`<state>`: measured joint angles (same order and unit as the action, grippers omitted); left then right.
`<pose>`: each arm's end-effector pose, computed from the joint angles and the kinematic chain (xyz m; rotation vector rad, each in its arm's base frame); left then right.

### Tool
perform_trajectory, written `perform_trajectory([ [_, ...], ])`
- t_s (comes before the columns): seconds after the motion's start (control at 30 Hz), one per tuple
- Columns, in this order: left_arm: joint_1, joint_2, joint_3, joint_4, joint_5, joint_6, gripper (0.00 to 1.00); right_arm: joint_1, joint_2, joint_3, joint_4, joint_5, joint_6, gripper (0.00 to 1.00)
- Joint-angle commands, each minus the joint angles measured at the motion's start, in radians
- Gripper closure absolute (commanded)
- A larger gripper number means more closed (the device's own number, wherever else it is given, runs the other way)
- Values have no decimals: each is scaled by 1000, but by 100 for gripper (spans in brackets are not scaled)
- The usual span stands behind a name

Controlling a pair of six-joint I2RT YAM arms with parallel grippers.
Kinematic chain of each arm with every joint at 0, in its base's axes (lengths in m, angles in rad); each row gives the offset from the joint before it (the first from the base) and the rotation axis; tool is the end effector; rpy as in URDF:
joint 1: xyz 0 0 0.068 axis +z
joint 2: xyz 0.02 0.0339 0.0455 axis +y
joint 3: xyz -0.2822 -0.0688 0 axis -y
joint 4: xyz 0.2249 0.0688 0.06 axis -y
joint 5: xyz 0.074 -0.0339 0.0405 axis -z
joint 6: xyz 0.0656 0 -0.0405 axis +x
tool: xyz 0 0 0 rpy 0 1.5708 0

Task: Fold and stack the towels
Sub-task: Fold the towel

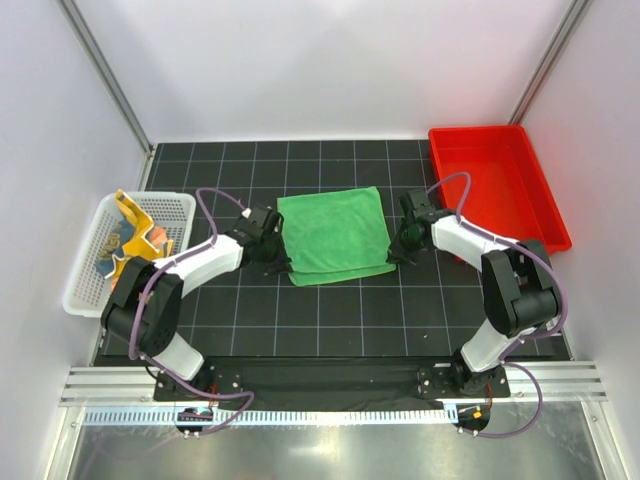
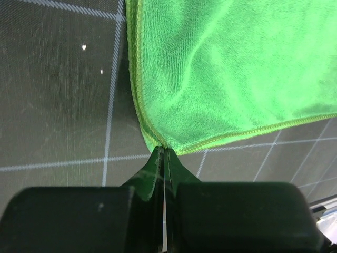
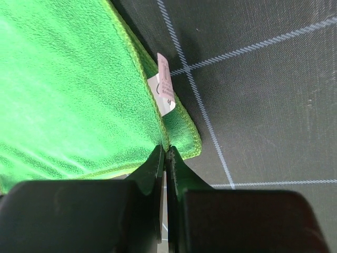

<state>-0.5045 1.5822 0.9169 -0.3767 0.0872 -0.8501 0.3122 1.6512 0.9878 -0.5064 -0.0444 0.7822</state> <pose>0.2664 -0.1536 0.1837 -0.4375 2.6942 -0.5559 0.2953 0.0984 0.1751 0.6399 2.7270 0.3493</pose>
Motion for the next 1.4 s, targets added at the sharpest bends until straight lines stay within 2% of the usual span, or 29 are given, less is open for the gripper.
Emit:
perform_trajectory([
  [0.0, -12, -76, 49, -50, -15, -6, 100, 5, -53, 48, -26, 34, -34, 99],
  [0.17, -97, -143, 11, -65, -67, -41, 100, 5, -82, 2, -21, 40, -69, 99],
  [0.33, -134, -70, -85, 47, -35, -93, 100, 5, -64, -87, 57, 28, -81, 99],
  [0.63, -167, -47, -90, 44, -67, -90, 100, 5, -94, -84, 36, 98, -115, 99],
  [0.7, -167, -62, -78, 10, -78, -78, 100, 5, -100, -52, 20, 110, -127, 99],
  [0.77, -167, -77, -21, -49, -179, -40, 100, 4, -110, -3, -18, 117, -152, 99],
  [0.87, -167, -125, 49, -149, -213, -14, 100, 1, -131, 52, -89, 147, -182, 99],
  [1.07, -178, -177, 5, -142, -149, -41, 100, -21, -186, -15, -103, 160, -201, 99],
  [1.2, -204, -157, -64, -62, -93, -63, 100, -19, -185, -84, -54, 144, -196, 99],
  [1.37, -243, -116, -122, 2, -90, -87, 100, -19, -169, -164, 14, 106, -198, 99],
])
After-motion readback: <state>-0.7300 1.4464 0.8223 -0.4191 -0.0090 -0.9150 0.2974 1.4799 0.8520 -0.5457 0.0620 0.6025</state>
